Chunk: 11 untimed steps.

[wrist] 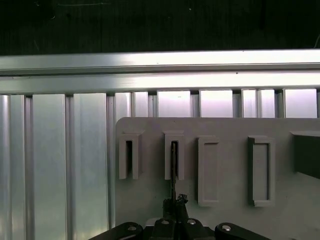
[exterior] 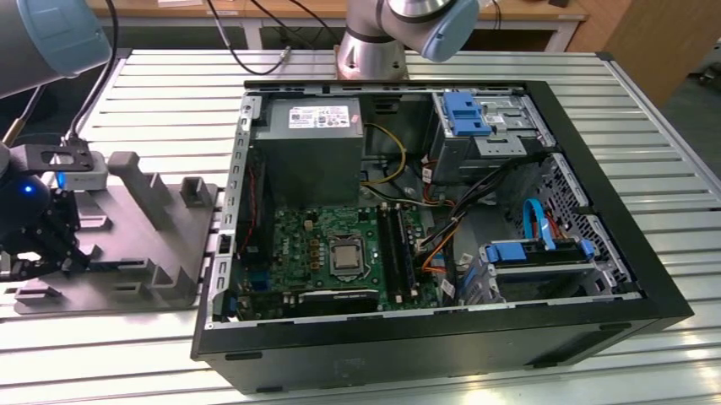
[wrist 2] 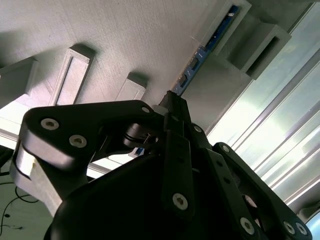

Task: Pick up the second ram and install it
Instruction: 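Pick up the second ram and move it above second insertion slot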

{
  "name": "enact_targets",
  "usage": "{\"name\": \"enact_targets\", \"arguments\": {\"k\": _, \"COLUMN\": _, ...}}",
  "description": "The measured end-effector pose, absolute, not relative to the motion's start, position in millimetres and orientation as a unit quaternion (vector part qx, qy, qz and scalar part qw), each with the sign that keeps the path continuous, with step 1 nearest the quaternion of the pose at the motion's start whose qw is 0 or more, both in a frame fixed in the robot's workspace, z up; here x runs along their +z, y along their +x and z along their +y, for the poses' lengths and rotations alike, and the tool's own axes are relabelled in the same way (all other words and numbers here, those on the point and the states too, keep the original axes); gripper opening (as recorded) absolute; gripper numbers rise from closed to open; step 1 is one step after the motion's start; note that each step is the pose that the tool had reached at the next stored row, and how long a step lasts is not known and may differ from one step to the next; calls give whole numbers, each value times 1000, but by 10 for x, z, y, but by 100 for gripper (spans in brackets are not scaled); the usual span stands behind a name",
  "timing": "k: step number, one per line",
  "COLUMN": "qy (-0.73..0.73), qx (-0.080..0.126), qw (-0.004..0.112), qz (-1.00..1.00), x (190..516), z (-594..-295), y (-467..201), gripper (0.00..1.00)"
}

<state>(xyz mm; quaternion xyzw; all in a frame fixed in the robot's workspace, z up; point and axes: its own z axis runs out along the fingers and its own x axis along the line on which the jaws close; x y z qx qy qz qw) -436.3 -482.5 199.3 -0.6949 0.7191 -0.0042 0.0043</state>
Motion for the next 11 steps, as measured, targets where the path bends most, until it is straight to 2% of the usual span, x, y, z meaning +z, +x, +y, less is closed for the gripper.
{"name": "enact_targets", "arguments": {"k": 11, "qy": -695, "qx": -4, "qw": 4, "qz": 719, "x": 1994, "z": -4827, "y": -4363, "gripper": 11}}
